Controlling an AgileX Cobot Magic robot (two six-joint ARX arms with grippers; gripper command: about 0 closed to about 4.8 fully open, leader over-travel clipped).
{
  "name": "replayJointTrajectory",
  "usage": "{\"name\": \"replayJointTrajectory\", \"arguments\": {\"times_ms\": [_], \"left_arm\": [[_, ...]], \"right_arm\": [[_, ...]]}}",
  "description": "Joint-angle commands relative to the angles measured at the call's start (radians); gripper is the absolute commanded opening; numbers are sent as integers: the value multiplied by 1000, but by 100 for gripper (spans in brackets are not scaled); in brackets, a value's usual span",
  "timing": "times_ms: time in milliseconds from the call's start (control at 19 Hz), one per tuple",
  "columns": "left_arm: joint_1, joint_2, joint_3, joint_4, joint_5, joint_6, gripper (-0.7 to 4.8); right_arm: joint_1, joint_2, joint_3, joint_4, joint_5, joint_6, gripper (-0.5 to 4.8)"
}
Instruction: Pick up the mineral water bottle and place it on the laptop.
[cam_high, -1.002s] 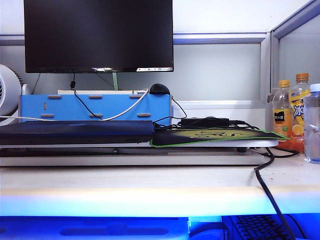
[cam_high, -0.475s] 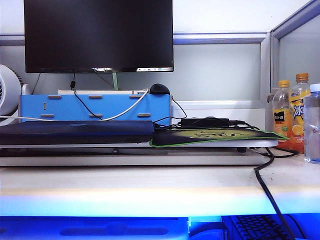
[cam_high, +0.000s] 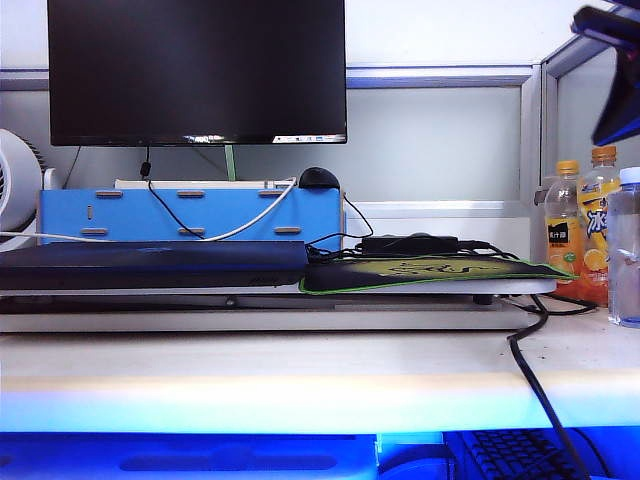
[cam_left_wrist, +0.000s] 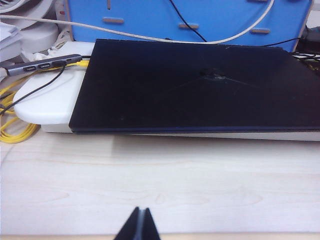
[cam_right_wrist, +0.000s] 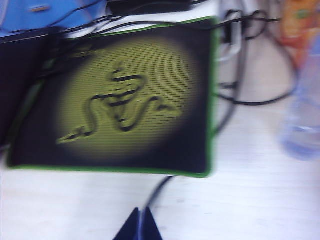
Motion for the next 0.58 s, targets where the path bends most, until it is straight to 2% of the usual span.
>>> {"name": "replayJointTrajectory", "arguments": {"times_ms": [53,158,264,316,369,422,580], "left_arm": [[0,-2,2,8,1,1,-2],[0,-2,2,8,1,1,-2],[0,-2,2,8,1,1,-2],[0,-2,2,8,1,1,-2],[0,-2,2,8,1,1,-2],[0,-2,2,8,1,1,-2],[0,-2,2,8,1,1,-2]], "right_arm": [[-1,-3,6,11,176,0,22],[-1,6,6,69,314,-2,22],[-1,16,6,101,378,-14,32],[-1,26,6,123,370,-50,121],[0,47,6,148,356,-76,453],[0,82,6,157,343,-76,479],[0,162,3,158,329,-79,479]]}}
